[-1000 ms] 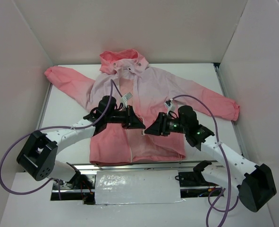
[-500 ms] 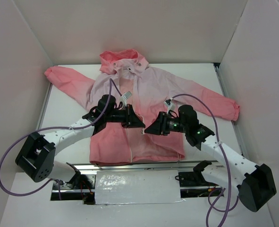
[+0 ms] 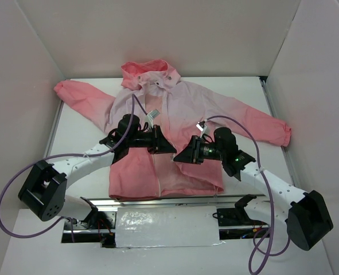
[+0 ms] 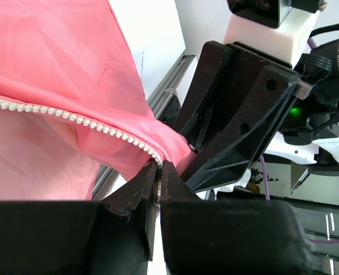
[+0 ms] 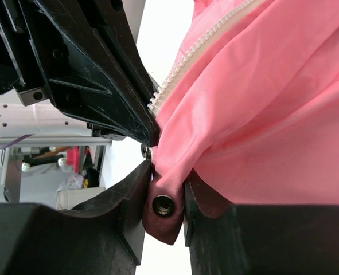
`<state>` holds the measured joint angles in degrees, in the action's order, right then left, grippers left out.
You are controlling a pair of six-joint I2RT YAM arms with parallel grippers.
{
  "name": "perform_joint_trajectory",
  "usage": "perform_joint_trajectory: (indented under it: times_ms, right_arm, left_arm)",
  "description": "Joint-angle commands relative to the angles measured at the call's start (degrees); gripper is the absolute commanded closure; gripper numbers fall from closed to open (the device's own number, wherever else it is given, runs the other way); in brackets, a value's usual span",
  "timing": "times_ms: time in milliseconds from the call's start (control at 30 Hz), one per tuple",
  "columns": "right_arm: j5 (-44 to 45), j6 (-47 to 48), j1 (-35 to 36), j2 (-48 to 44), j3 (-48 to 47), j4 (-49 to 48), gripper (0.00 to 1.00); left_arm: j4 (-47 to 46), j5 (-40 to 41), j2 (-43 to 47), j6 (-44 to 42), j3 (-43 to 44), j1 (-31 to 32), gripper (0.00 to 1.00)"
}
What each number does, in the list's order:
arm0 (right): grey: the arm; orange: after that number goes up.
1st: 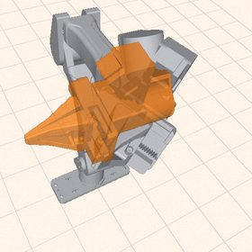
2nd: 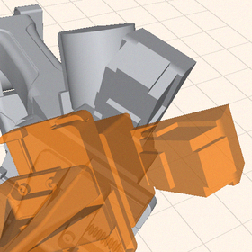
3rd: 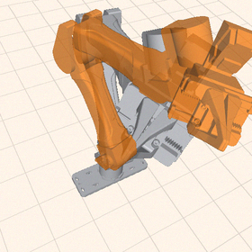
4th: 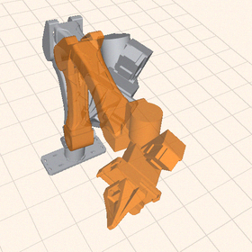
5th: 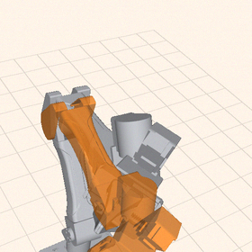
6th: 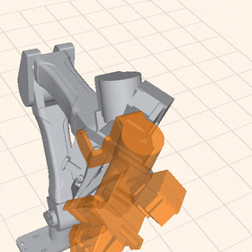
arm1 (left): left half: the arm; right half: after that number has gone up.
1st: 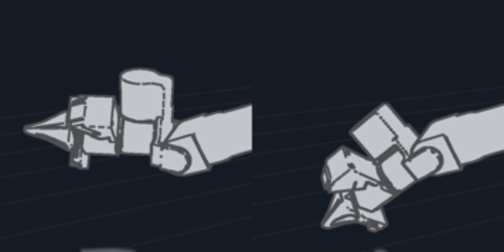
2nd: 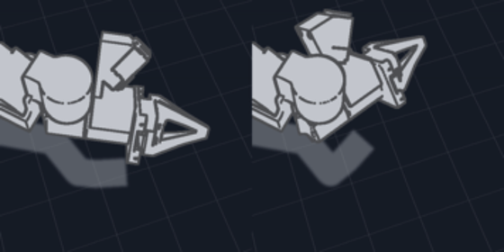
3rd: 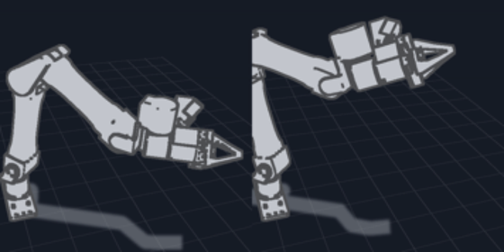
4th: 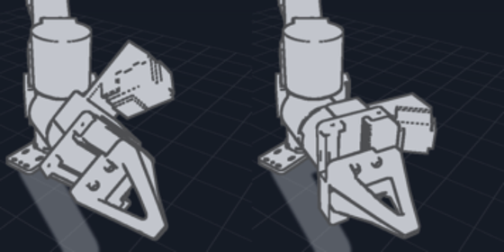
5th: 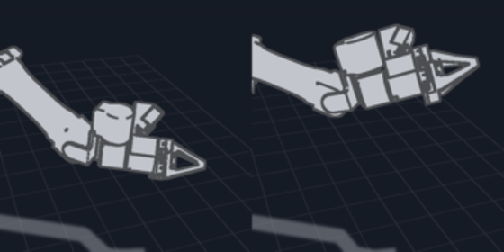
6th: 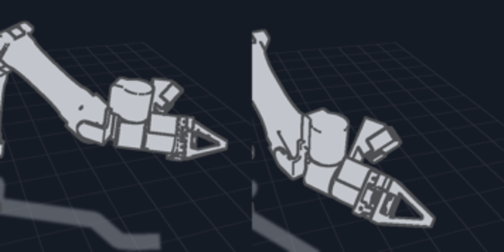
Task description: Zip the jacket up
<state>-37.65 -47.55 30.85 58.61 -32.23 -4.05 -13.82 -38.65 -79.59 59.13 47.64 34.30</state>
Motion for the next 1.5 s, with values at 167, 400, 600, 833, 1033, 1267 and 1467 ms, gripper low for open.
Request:
perform_joint_trajectory:
  times_ms: [167, 400, 600, 833, 1033, 1267, 1467]
  right_arm:
    - [-1.6, -4.2, -0.1, -0.1, 2.3, -10.0, 0.81]
    - [-1.1, -2.8, -0.1, -0.9, 3.4, -10.5, 1.0]
    - [0.6, 5.0, -0.3, -3.1, 4.3, -5.0, 1.0]
    - [3.4, 7.8, -0.2, -5.6, 5.5, 0.2, 1.0]
    - [9.6, 11.8, -0.2, -7.2, 1.5, 11.5, 1.0]
    - [15.3, 11.7, -0.2, -6.7, -4.1, 19.9, 1.0]
    - [17.0, 11.7, -0.3, -5.8, -6.7, 23.7, 1.0]
  left_arm:
    - [-5.4, -0.6, 1.8, 2.1, -1.0, 0.0, 1.0]
    - [-2.9, 0.5, 2.2, 0.1, -0.4, 0.0, 1.0]
    - [4.8, 5.4, 3.5, -3.5, 1.9, 0.0, 0.5]
    - [18.7, 13.3, 5.1, -9.2, 5.0, 0.0, 0.32]
    - [43.9, 32.5, 5.8, -14.4, 9.9, 1.5, 0.42]
    - [59.5, 42.1, 2.2, -9.7, 14.7, 12.4, 0.58]
    - [66.6, 44.1, -3.5, -6.8, 17.4, 17.7, 0.51]
